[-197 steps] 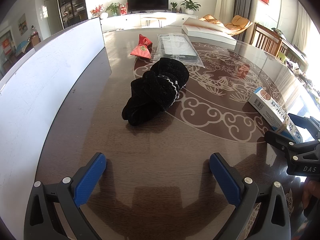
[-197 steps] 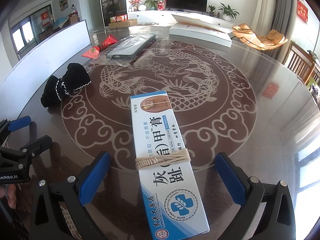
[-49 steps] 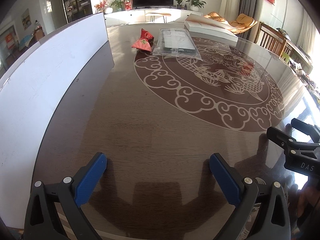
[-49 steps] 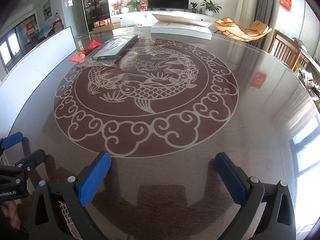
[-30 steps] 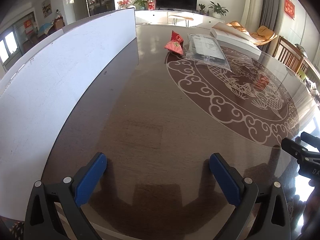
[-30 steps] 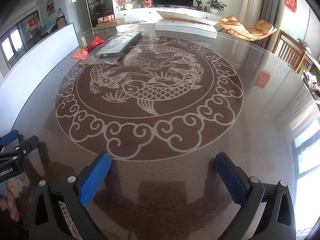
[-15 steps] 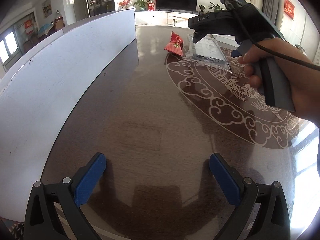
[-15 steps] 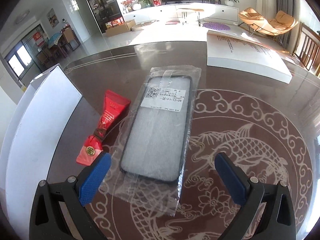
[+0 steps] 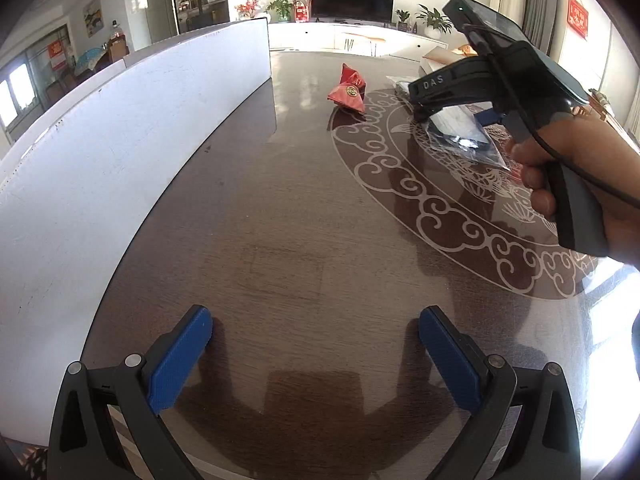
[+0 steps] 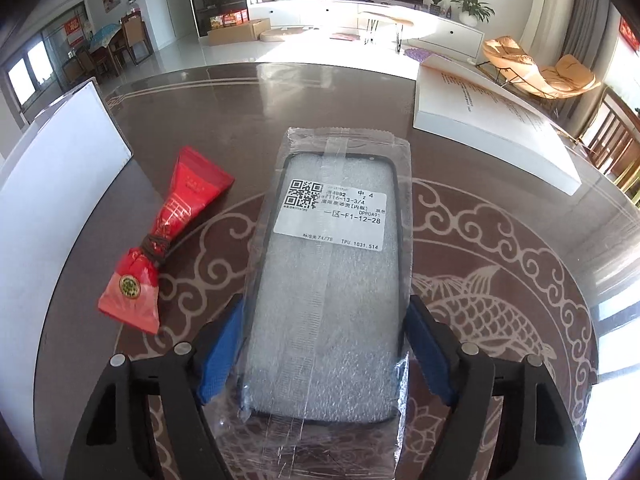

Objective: Organize objects
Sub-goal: 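Lower the right tool onto the clear screen protector package and close it, then hold the clear package in the right tool while the left tool moves toward the red packets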

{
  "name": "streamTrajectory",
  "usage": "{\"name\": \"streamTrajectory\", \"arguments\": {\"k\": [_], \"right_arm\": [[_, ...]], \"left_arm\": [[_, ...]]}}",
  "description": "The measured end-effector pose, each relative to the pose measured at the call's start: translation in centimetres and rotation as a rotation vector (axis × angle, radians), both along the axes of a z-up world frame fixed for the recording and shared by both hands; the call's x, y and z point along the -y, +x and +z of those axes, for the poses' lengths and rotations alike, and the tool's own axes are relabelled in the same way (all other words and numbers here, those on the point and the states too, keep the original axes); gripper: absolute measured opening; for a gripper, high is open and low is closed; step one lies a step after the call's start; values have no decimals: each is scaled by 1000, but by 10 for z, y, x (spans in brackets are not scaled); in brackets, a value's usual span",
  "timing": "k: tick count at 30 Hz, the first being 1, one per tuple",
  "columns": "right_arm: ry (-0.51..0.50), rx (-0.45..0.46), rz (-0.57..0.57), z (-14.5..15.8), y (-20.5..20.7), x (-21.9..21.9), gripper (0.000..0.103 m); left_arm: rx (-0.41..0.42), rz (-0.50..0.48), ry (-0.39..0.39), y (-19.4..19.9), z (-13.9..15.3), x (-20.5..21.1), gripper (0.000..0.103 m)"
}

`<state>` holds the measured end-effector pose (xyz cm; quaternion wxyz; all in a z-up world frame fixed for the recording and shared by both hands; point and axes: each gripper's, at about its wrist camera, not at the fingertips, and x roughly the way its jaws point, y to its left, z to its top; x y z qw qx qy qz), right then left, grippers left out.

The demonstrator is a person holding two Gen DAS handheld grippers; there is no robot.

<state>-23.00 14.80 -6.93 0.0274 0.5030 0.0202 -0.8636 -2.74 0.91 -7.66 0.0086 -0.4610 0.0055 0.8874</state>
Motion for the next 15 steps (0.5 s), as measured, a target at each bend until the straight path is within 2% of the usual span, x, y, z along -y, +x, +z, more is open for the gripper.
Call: {"name": "streamTrajectory", "arguments": {"k": [5, 11, 13, 15], "right_arm": [[3, -10, 2, 0, 84, -39, 78], [0, -93, -25, 0, 188, -79, 78], [-5, -114, -39, -2, 210, -87, 82], [-6, -109, -61, -3, 219, -91, 93]], "left_arm": [[0, 0, -1, 1, 0, 0, 103], [-1, 1, -1, -2, 1, -2, 103], [-1, 1, -1, -1, 1, -1, 103], [-1, 1, -1, -1, 1, -1, 103]]}}
